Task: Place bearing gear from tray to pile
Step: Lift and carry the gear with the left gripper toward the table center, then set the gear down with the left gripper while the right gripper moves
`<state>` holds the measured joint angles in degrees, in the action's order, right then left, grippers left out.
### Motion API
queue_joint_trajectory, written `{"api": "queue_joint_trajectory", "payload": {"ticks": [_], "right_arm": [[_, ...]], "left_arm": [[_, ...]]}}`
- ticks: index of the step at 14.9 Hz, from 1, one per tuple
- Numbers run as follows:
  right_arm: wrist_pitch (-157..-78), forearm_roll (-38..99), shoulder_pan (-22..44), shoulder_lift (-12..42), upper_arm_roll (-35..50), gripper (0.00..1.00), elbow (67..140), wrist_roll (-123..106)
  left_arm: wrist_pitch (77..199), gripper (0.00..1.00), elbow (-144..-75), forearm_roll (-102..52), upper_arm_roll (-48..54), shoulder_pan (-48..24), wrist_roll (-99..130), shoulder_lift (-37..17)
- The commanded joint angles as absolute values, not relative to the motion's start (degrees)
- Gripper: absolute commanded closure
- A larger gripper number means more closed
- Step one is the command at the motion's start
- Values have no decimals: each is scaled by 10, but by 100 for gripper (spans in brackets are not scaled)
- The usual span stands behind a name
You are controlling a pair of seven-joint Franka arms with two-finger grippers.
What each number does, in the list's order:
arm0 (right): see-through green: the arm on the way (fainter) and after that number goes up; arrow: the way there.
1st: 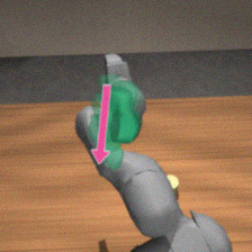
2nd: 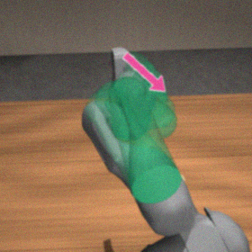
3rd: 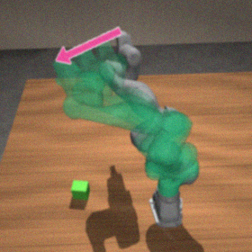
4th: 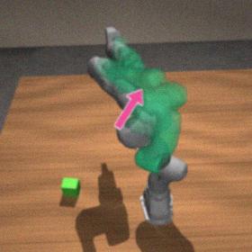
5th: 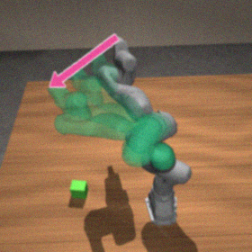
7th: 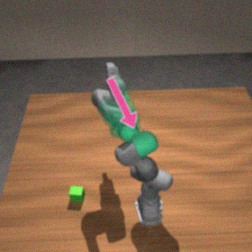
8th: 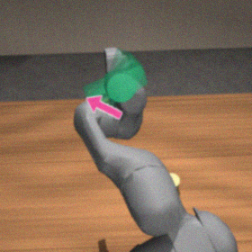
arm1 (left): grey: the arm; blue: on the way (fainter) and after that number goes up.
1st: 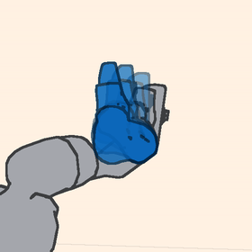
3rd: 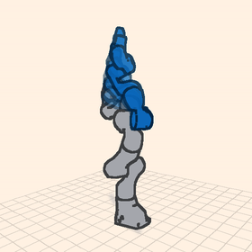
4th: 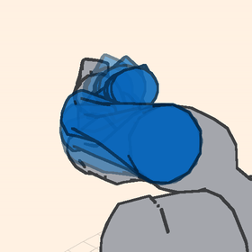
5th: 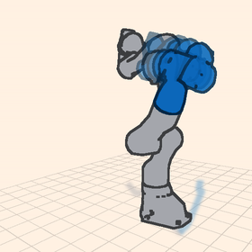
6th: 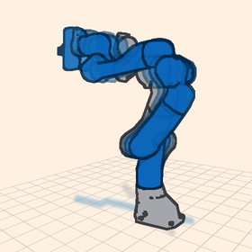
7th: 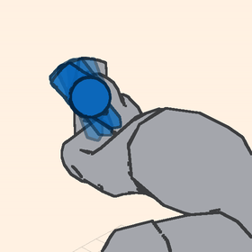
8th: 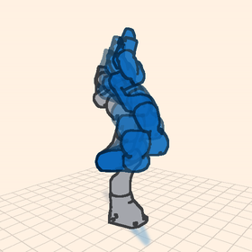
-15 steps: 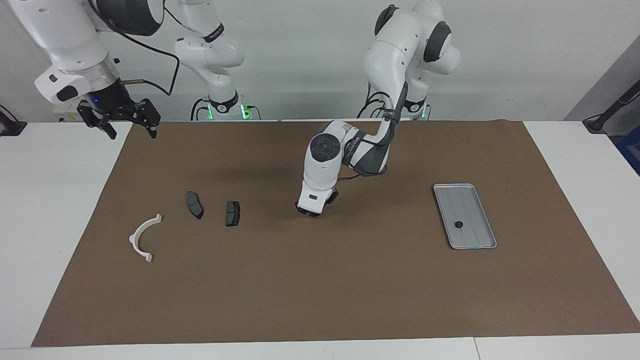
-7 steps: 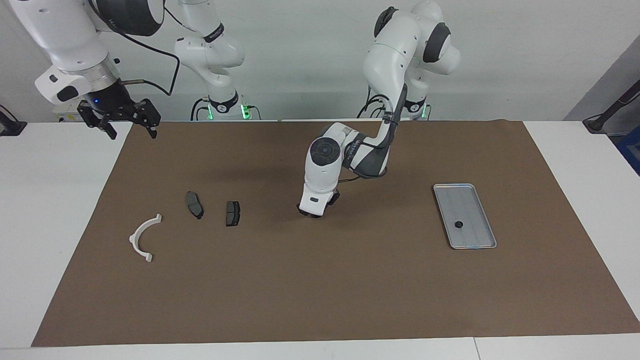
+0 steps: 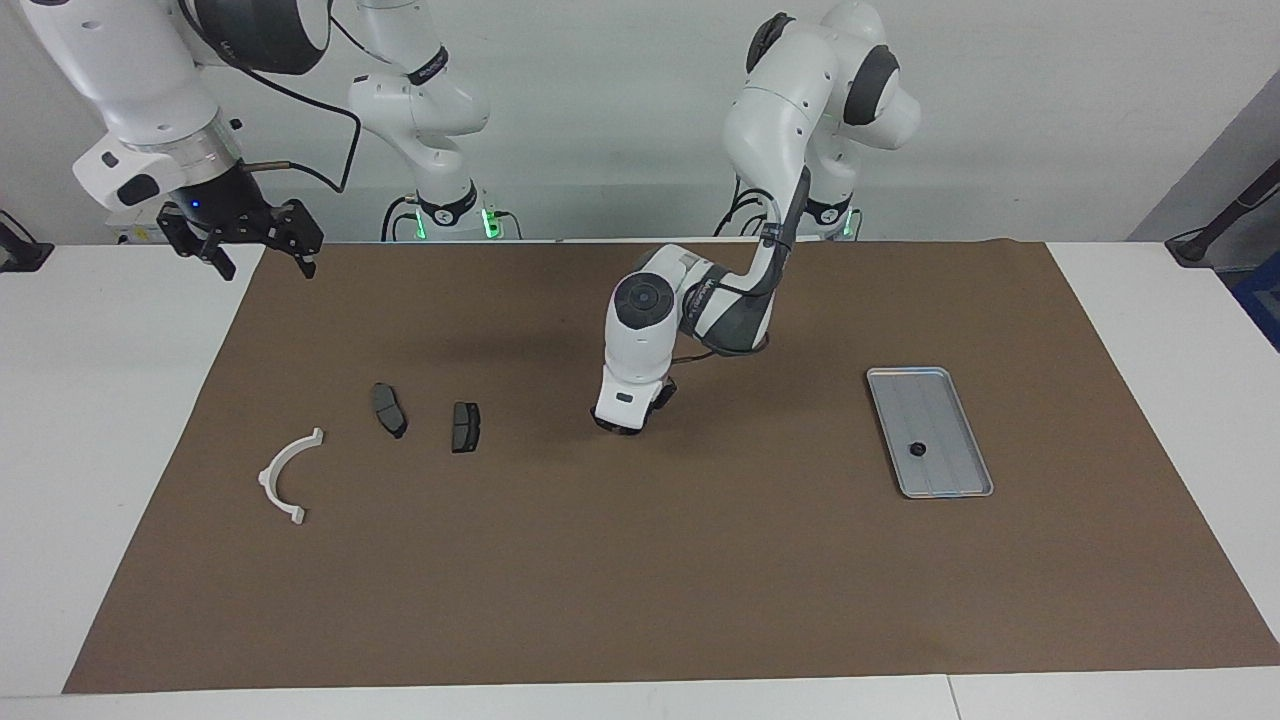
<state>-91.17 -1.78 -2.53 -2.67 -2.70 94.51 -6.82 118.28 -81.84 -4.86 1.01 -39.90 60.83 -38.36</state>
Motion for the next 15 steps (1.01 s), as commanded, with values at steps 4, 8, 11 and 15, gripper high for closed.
{"api": "queue_joint_trajectory", "payload": {"ticks": [4,8,11,15], "right_arm": [[-948,-15,-29,-26,-24,1,961,-77],[-950,-15,-29,-23,-24,1,961,-76],[-975,-15,-28,-10,-24,1,959,-74],[-999,-11,-24,32,-18,3,939,-67]], "left_arm": [[1192,9,-829,-38,-5,-408,628,-381],[1164,0,-830,-38,-13,-396,624,-364],[1130,0,-860,-37,-14,-339,553,-304],[1130,0,-926,-37,-19,-288,454,-261]]}}
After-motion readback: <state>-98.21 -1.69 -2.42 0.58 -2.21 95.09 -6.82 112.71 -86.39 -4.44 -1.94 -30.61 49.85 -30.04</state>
